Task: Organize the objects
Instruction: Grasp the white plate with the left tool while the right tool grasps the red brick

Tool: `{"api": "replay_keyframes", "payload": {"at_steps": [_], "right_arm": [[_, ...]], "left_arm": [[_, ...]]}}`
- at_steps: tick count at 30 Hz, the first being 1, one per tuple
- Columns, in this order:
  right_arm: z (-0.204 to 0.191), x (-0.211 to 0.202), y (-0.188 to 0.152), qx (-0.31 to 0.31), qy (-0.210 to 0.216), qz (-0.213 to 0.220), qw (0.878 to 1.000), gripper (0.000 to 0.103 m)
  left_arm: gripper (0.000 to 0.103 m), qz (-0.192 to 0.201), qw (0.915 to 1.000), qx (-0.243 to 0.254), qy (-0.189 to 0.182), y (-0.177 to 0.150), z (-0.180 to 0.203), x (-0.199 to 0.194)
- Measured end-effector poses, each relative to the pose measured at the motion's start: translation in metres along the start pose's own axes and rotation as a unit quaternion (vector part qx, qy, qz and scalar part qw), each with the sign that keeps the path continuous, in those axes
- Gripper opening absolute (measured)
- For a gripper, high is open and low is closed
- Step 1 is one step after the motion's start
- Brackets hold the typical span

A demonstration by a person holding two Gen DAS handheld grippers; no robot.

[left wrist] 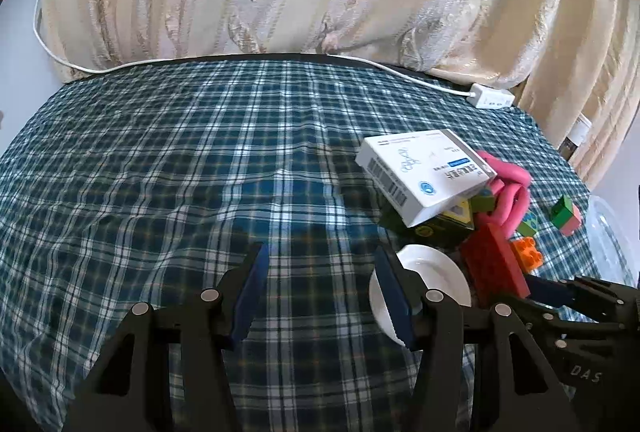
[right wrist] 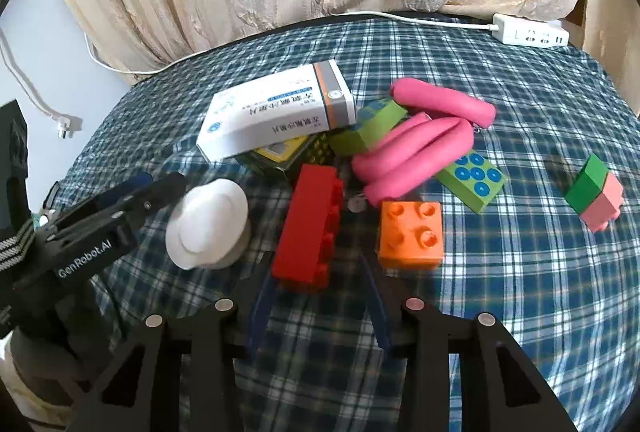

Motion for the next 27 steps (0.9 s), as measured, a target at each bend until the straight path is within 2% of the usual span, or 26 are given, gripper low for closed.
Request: {"api": "replay_keyframes", "payload": {"at_steps": [8, 13, 19, 27], "right_arm": [[-0.011, 0.016, 0.014, -0.037, -0.023, 0.005, 0.999, 0.037], [-0.006, 0.019, 0.019, -0.033, -0.029, 0.012, 0.999, 0.024], [0.003, 0.007, 0.012, -0.008, -0.01, 0.02, 1.0, 0.024], [0.017, -0.019, 0.001, 0.009, -0.002, 0.042, 0.999, 0.024]], "left_arm": [[0.057, 0.007, 0.9997, -0.006, -0.024, 0.002, 0.004, -0.005], [0.057, 0.013, 0.9992, 0.002, -0.037, 0.003, 0.013, -0.009], [0.057, 0.013, 0.9981, 0.022, -0.056, 0.002, 0.025, -0.008], [0.058, 0.007, 0.994, 0.075, -0.079, -0.007, 0.057, -0.008]]}}
Point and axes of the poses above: each gripper's, at about its wrist camera, not at the fingertips, and x roughly the way its jaws point, z to its right, y to its top, the point moved 10 cm from there along x, roughly the way its jaws point, and after that the axes turned 2 degrees about z, right-handed, at the moved point
